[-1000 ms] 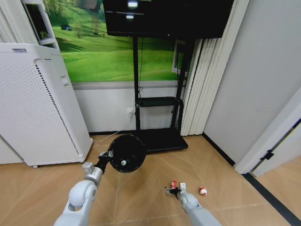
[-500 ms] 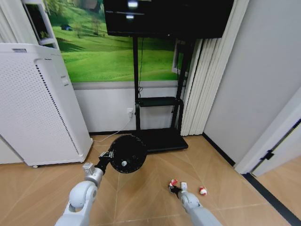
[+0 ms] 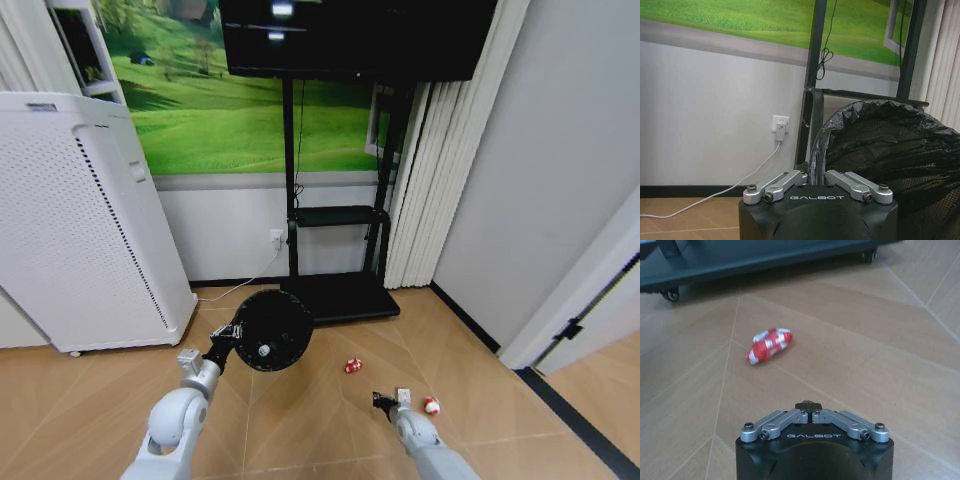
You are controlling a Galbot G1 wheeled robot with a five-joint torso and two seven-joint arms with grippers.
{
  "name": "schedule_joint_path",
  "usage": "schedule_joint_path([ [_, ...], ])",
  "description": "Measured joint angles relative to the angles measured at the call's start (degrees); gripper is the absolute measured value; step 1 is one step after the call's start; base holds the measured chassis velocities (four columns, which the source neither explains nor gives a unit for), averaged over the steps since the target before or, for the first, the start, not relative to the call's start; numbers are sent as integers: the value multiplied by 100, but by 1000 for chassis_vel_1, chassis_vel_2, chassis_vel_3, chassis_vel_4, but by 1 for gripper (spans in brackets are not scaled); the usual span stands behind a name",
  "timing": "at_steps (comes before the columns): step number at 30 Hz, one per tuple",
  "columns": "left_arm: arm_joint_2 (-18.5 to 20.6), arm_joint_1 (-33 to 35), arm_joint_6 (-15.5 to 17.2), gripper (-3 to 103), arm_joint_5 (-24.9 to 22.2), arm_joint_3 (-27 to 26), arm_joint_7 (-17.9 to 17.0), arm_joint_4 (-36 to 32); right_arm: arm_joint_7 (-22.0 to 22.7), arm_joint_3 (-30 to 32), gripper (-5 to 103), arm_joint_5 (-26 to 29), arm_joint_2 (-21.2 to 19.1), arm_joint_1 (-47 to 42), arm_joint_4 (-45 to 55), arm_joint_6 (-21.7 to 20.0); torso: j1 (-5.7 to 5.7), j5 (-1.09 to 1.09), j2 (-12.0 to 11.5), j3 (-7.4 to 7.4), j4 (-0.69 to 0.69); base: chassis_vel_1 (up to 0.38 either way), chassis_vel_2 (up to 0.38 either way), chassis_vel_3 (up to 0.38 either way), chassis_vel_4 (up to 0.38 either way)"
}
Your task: Pick up the trash bin and place the garbage on the floor into it.
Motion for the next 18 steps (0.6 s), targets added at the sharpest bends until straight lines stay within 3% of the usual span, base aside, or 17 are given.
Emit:
schedule_joint_path([
  [5, -5, -7, 0, 4, -2, -9, -26, 0, -77, 25, -3, -78, -52, 9, 50, 82, 0, 0, 0, 0, 0, 0, 0, 0, 0],
  [8, -59, -8, 3, 4, -12, -100, -51, 20, -253, 86, 12, -427, -158, 38, 116, 272, 0, 0, 0, 0, 0, 0, 0, 0, 0],
  [12, -216, -60, 3, 4, -25, -454, -184, 176, -393, 216, 23, -522, -286, -23, 407, 552, 0, 0, 0, 0, 1, 0, 0, 0, 0],
  [15, -256, -195, 176, 4, -152, -694, -617, 370, -530, 377, 39, -532, -404, -99, 715, 730, 0, 0, 0, 0, 1, 0, 0, 0, 0],
  [17, -245, -212, 281, 4, -208, -706, -736, 393, -575, 424, 39, -553, -418, -99, 743, 741, 0, 1, 0, 0, 1, 0, 0, 0, 0],
  [18, -227, -225, 375, 4, -297, -704, -856, 412, -631, 475, 44, -559, -440, -99, 751, 737, 0, -1, 0, 0, 1, 0, 0, 0, 0],
])
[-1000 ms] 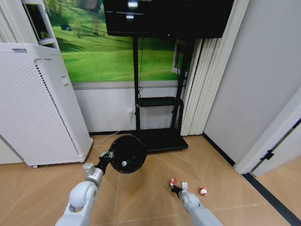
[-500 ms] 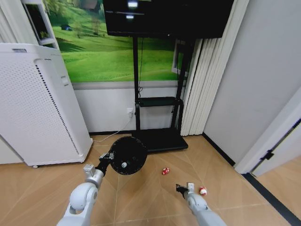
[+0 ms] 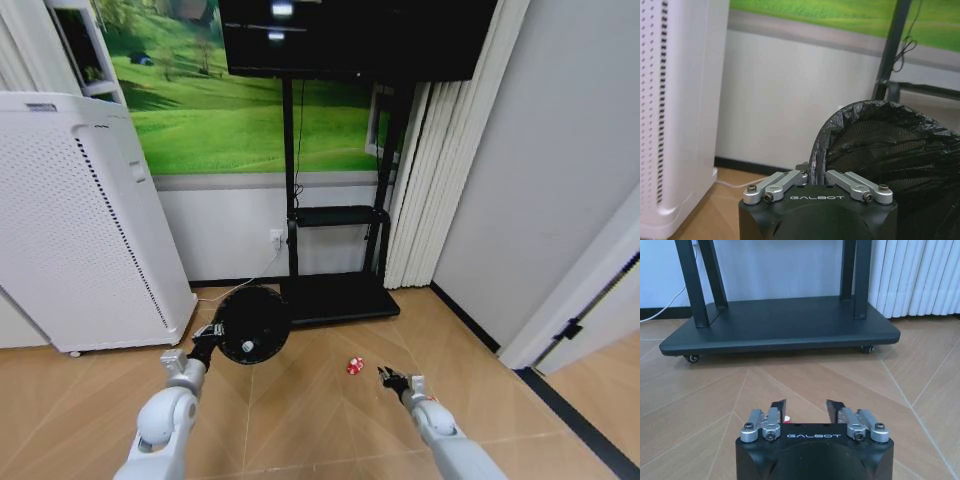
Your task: Pick up the trash bin and place the garbage on the floor into it.
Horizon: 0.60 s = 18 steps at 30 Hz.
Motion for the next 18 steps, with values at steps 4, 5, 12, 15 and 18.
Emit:
schedule_joint_path([
  [4, 16, -7, 141, 4, -129, 52, -122, 6, -173, 68, 61, 5, -86, 0, -14, 46, 0, 2, 0, 0, 0, 0, 0, 0, 0],
  [5, 12, -8, 171, 4, -139, 75, -147, 12, -251, 86, 66, 20, -130, -12, -14, 76, 0, 1, 0, 0, -1, 0, 0, 0, 0],
  [12, -6, -30, 208, 4, -177, 160, -181, 55, -394, 95, 88, 57, -198, -36, -32, 147, 0, 1, 0, -1, -2, -6, 2, 8, -9],
  [15, 10, -47, 208, 4, -179, 166, -177, 74, -394, 91, 97, 57, -191, -34, -32, 147, 0, 0, 0, -1, -2, -72, 55, 68, -83],
  [18, 28, -68, 208, 4, -179, 168, -163, 97, -384, 68, 100, 47, -157, -22, -32, 123, 0, 1, 0, -1, 0, -128, 143, 138, -160],
])
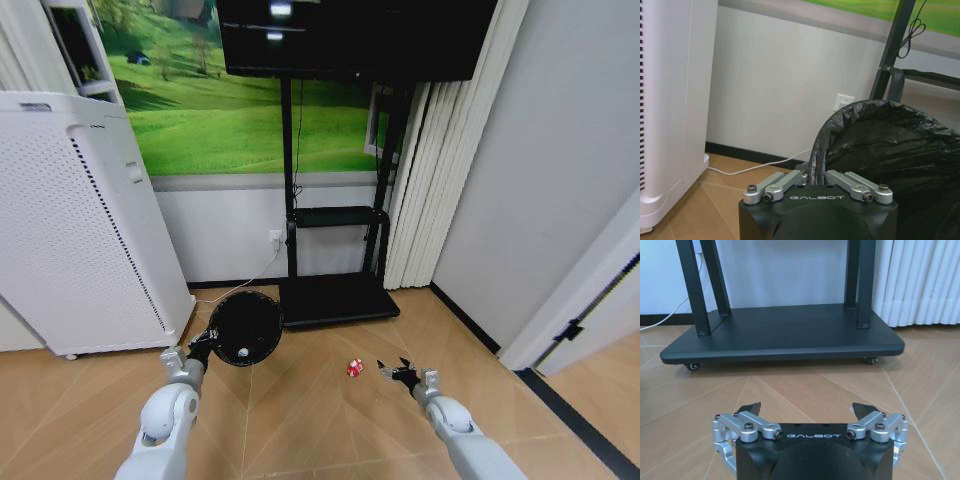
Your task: Pick up the trash bin and place the garbage on the floor into it.
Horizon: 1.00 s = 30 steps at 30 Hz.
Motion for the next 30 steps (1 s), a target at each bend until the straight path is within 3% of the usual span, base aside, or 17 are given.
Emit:
schedule_joint_path([
  [7, 14, -29, -19, 4, 1, 2, 46, 43, 79, -46, 100, -22, 87, -20, 26, 12, 1, 1, 0, 0, 2, -191, 218, 211, -209],
  [10, 16, -41, -29, 4, -11, 9, 82, 47, 238, -101, 100, 360, 114, -118, 229, -285, 1, -3, -1, 2, 0, -224, 218, 207, -193],
  [12, 16, -63, -54, 4, -17, 14, 105, 51, 697, -218, 100, 953, 269, -158, 392, -700, 2, -1, -1, 2, -1, -169, 149, 130, -132],
  [13, 16, -63, -54, 4, -17, 14, 105, 51, 697, -218, 100, 953, 269, -158, 392, -700, 2, -1, -1, 2, -1, -130, 149, 130, -98],
  [16, 31, -70, -60, 4, -29, 33, 118, 52, 1834, -378, 100, 2299, 629, -80, 581, -1650, 2, -1, -1, 1, -1, -36, 14, 26, -41],
  [17, 31, -70, -60, 4, -29, 33, 118, 52, 1834, -378, 100, 2299, 629, -80, 581, -1650, 2, -1, -1, 1, -1, 0, 0, 0, 0],
  [19, 45, -70, -62, 4, -36, 43, 126, 52, 3035, -482, 100, 3377, 938, 125, 595, -2304, 1, 0, 0, 0, 1, 36, -61, -52, 55],
  [26, 23, -69, -62, 4, -52, 52, 143, 12, 4037, -579, 100, 3873, 1325, 559, 118, -2476, 1, -2, 0, 0, 0, 33, -30, -38, 30],
  [30, -22, -46, -76, 4, -48, 53, 167, -19, 4387, -635, 100, 3638, 1472, 759, -190, -2411, 1, -1, -1, 1, 0, 0, 0, 0, 0],
])
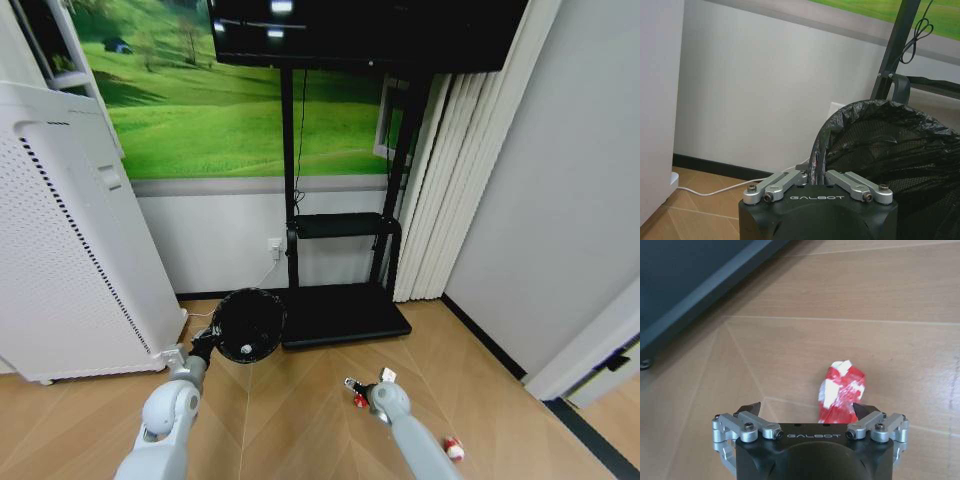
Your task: Pick up the trash bin and place the garbage on the floor into it.
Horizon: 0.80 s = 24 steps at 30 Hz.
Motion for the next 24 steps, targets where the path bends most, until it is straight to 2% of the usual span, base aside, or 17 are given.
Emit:
schedule_joint_path([
  [8, -30, 57, -5, 4, -7, -3, -5, -139, 154, -96, 100, -318, 32, 155, -400, 9, 0, -1, 0, 0, 0, 0, 0, 0, 0],
  [19, -53, 161, 7, 4, -7, -24, -21, -286, -11, -211, 102, -447, 37, 218, -628, 131, 0, 0, 0, 0, 0, 0, 0, 0, 0],
  [22, -40, 169, 12, 4, -7, -20, -21, -294, -42, -222, 99, -494, 37, 202, -641, 159, 0, 0, 0, 0, 0, 0, 0, 0, 0],
  [24, -32, 167, 14, 4, -5, -17, -21, -301, -110, -223, 89, -569, 48, 162, -663, 180, 0, 0, 0, 0, 0, 0, 0, 0, 0],
])
